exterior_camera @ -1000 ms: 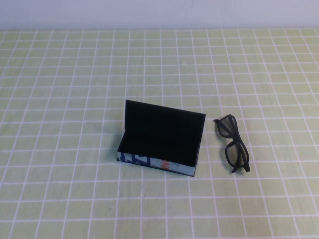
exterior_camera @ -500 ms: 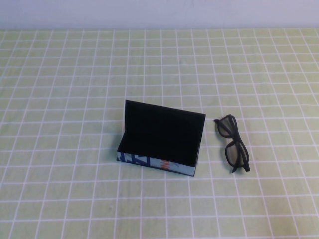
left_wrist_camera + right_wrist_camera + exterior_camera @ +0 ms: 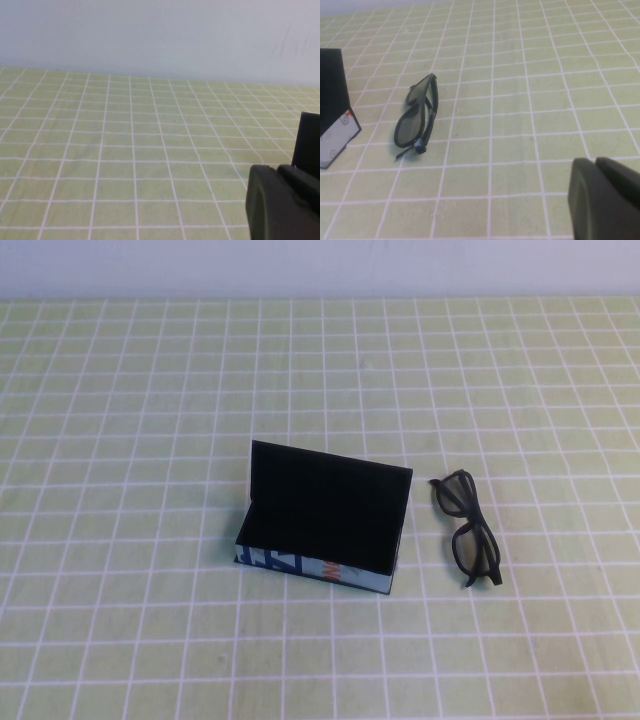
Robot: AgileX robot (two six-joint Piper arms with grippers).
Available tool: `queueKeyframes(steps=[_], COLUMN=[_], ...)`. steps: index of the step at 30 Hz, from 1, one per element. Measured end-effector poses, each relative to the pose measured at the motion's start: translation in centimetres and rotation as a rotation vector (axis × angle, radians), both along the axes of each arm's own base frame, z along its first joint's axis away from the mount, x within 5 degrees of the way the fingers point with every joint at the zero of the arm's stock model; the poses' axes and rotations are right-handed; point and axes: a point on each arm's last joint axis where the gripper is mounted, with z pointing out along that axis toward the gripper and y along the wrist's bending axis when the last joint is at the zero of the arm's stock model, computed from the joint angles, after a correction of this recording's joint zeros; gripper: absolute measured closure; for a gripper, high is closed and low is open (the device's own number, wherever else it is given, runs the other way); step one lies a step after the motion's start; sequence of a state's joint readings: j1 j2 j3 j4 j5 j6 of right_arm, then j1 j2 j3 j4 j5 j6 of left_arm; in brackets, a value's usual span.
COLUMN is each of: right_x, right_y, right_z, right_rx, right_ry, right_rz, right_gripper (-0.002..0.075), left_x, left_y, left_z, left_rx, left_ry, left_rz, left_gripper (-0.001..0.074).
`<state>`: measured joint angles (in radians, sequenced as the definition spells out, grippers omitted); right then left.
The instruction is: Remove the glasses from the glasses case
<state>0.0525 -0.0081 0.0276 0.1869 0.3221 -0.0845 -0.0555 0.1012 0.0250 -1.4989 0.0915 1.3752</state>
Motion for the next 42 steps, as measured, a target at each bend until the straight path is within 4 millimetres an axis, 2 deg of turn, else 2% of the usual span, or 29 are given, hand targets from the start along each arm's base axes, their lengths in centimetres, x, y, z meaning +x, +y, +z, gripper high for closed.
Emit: queueKeyframes(steps=[14,21,30,42], right_x=[0.0,0.0,0.0,0.0], right_y=[0.0,0.0,0.0,0.0], right_z=[0.0,0.0,0.0,0.0], right_rx=[0.006,0.010,0.010,0.013], right_ry=[0.001,0.003,0.003,0.006], right_rz=[0.001,0.001,0.001,0.002], right_gripper=[0.0743,0.0743,0.0743,0.0743], left_x=[0.0,0.1,0.1,-1.1], left_y=[0.0,0.7,0.9,0.7], left_z=[0.0,0.1,0.3,-2.4], left_rx=[0.001,0.008,0.171,0.209], left_ry=[0.000,-0.007,-0.050,0.212], left_rz=[0.002,0.081,0.096,0.041], left_gripper=[0.0739,0.0739,0.0739,0.0739])
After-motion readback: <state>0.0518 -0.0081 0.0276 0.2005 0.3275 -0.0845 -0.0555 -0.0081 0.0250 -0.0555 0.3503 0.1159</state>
